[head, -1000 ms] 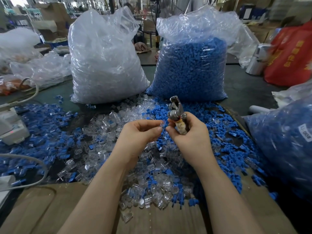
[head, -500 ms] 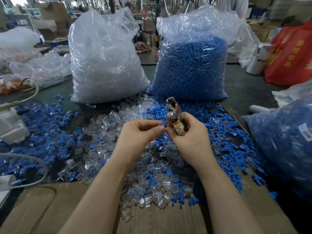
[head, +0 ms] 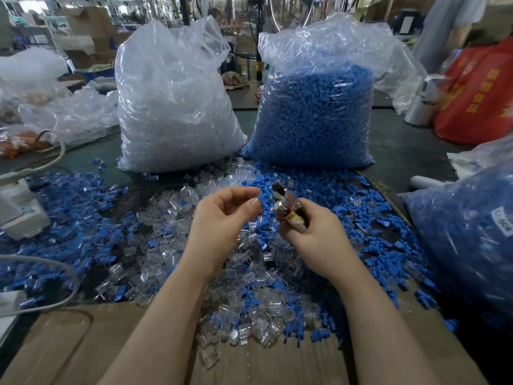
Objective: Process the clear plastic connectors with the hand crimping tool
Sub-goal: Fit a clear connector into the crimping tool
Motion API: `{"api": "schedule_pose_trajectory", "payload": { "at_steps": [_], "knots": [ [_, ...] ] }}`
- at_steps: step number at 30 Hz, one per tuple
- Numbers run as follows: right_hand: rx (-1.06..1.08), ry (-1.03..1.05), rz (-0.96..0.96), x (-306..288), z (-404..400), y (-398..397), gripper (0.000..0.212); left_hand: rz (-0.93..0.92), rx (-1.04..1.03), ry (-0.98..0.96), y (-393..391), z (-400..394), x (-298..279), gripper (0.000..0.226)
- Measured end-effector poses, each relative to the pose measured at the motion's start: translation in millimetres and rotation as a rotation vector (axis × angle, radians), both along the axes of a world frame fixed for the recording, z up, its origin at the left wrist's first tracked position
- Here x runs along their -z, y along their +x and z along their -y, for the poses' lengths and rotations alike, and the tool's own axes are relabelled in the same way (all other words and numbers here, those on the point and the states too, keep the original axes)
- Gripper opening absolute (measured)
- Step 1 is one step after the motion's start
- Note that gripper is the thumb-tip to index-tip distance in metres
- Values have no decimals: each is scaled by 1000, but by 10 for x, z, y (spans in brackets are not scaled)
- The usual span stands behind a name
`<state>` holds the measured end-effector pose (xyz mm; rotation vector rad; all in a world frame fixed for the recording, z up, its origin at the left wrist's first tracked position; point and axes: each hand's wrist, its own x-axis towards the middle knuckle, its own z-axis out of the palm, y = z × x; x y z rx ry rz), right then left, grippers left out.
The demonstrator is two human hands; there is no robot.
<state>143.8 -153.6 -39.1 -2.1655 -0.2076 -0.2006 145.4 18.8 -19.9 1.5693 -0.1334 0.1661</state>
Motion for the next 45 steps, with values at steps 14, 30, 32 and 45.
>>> {"api": "schedule_pose_trajectory", "payload": {
  "at_steps": [14, 30, 32, 45],
  "knots": [
    [-61, -38, -9, -30, -24, -32, 10, 116, 57, -56, -5, 7, -5, 23],
    [5, -192, 70, -46, -31, -70, 19, 171, 84, -4, -36, 13, 5, 31],
    [6, -214, 80, -40, -32, -71, 20, 174, 89, 1, -33, 5, 11, 32],
    [108, -185, 171, -34, -33, -70, 9, -122, -596, 568, 66, -785, 13, 11]
  ]
}}
